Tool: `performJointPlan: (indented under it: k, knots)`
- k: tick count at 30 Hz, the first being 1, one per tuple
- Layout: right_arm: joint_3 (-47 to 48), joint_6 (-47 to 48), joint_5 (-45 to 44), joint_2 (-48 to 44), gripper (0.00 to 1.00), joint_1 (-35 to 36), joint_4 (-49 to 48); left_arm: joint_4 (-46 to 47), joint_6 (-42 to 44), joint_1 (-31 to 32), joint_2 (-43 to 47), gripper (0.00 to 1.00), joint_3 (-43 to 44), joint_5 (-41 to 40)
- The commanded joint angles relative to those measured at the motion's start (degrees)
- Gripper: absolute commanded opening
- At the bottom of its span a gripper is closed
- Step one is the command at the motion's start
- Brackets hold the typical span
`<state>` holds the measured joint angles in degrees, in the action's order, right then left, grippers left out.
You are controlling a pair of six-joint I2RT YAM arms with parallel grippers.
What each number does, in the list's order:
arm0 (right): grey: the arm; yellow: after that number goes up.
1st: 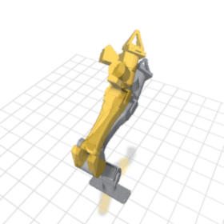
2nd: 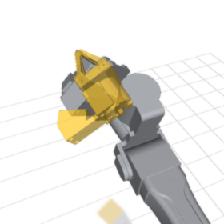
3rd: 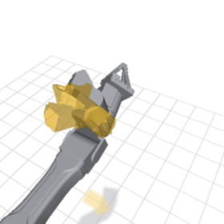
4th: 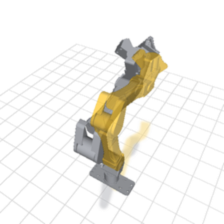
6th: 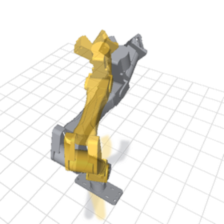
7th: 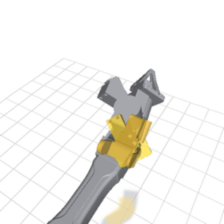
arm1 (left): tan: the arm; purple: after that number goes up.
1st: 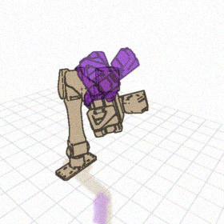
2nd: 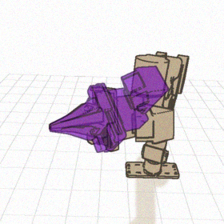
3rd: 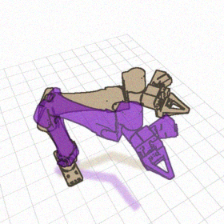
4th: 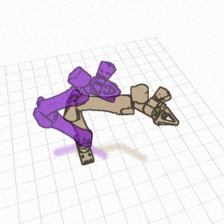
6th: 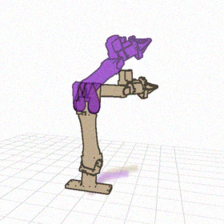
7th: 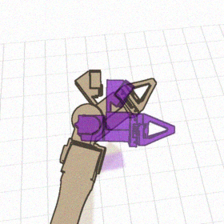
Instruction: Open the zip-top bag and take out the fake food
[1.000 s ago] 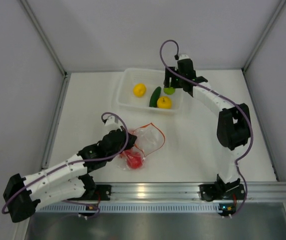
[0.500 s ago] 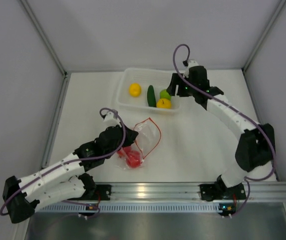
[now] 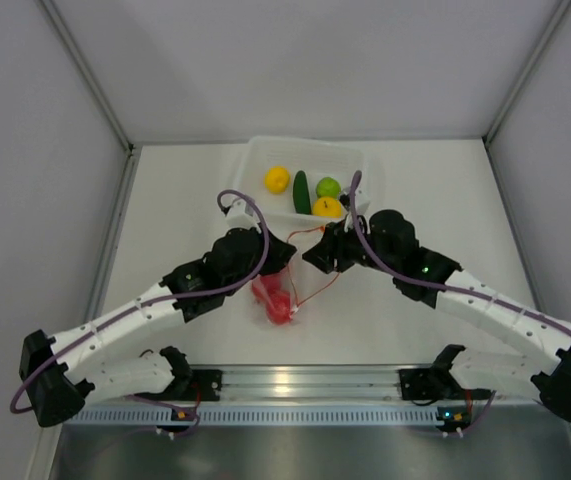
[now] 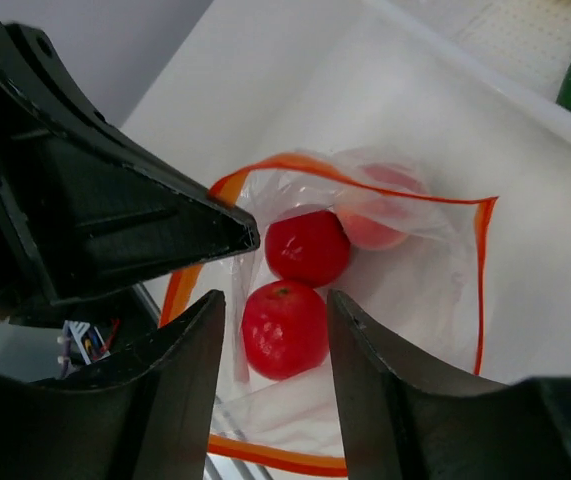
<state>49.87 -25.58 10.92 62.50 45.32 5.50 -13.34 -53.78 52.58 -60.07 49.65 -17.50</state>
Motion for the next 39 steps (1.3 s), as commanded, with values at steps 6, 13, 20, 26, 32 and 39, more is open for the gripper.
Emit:
performJointPlan:
  k: [6,13,20,26,32,39]
  knots:
    - [-2.7,-3.4,-16.4,-0.5,0.35,3.3,-2.4,7.4,-2.1,1.6,0.0,0.00,4.6,3.8]
    - [-1.4,-3.6,-21.1,1.7,0.31,4.5,-0.5,11.8,-3.9,3.2,-2.3,0.00,4.7,5.8]
    - [-2.7,-2.5,-32.5,3.9,0.31,5.0,6.6,12.3,-4.2,3.7,-1.4,0.00,3.7,3.3]
    - [-4.3,-0.3,-42.2,1.6,0.30,4.2,11.7,12.2,-4.4,3.7,1.0,0.00,0.4,0.5]
    - [-2.1,3.9,-57.2,1.0,0.28,2.2,21.5,12.2,-4.2,3.7,2.2,0.00,-2.3,-1.1]
    - [4.3,8.6,-64.4,-1.7,0.26,-0.4,31.3,12.3,-4.1,3.7,0.8,0.00,-2.7,0.4]
